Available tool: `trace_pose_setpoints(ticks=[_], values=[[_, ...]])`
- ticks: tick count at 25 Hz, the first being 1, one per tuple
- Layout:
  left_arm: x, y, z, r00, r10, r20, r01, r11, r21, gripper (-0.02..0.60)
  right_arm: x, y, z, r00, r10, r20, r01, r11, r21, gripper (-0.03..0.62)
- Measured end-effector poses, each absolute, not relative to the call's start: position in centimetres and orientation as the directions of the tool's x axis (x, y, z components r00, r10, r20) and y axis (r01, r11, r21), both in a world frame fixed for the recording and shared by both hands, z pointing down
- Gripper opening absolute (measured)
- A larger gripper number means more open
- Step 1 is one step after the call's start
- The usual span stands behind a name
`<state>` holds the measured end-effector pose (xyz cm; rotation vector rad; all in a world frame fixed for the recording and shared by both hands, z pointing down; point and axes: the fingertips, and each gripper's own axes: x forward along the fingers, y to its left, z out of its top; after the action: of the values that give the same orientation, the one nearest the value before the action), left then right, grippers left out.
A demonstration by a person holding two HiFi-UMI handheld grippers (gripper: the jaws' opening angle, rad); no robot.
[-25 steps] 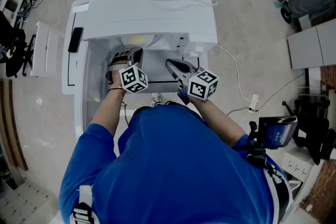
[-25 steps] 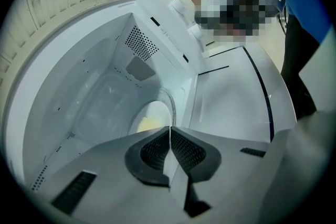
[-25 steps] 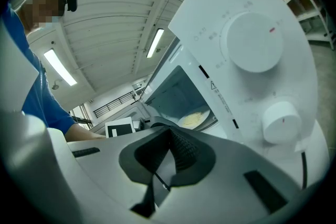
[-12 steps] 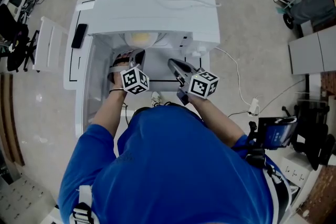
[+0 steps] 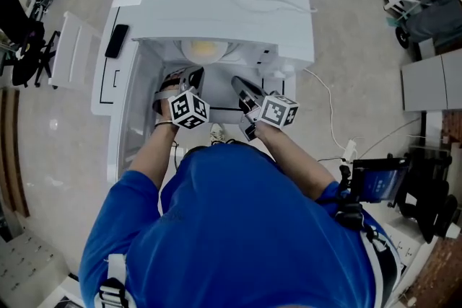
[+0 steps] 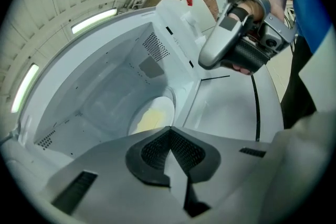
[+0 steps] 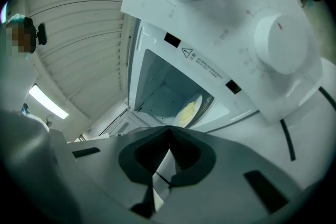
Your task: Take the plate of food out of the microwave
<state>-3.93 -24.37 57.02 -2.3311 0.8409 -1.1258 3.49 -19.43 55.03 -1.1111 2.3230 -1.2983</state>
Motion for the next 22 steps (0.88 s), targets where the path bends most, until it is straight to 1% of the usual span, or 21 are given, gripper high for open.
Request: trace_pose_setpoints(ticks=[6, 11, 16, 18, 20, 22], values=[[-5.4, -24.3, 56.7, 0.496, -0.689, 0.529, -0.499, -0.724, -0.476, 0.009, 2.5, -20.9, 55.2, -0.645, -0.754, 0.125, -0.444, 0.237, -0.864, -0.005], [-7.1, -24.1, 56.6, 0.492, -0.707, 0.508, -0.667, -0.681, -0.302, 0.009, 2.4, -22.2, 56.3, -0.601, -0.791, 0.113, -0.366, 0.147, -0.919, -0.005], [-8.0, -23.0, 56.5, 0.493, -0.723, 0.483, -0.749, -0.636, -0.187, 0.009, 2.5, -23.2, 57.7, -0.571, -0.809, 0.137, -0.329, 0.073, -0.942, -0.005], [-8.4, -22.5, 56.6, 0.496, -0.727, 0.474, -0.782, -0.611, -0.12, 0.009, 2.0, -23.7, 57.8, -0.574, -0.81, 0.12, -0.282, 0.059, -0.958, -0.002], [-8.7, -22.2, 56.7, 0.495, -0.731, 0.469, -0.802, -0.592, -0.076, 0.009, 1.6, -24.1, 58.0, -0.577, -0.809, 0.116, -0.264, 0.05, -0.963, 0.017], [-8.8, -21.7, 56.7, 0.497, -0.734, 0.463, -0.808, -0.586, -0.059, 0.009, 1.3, -24.5, 58.3, -0.581, -0.805, 0.117, -0.257, 0.046, -0.965, 0.052]])
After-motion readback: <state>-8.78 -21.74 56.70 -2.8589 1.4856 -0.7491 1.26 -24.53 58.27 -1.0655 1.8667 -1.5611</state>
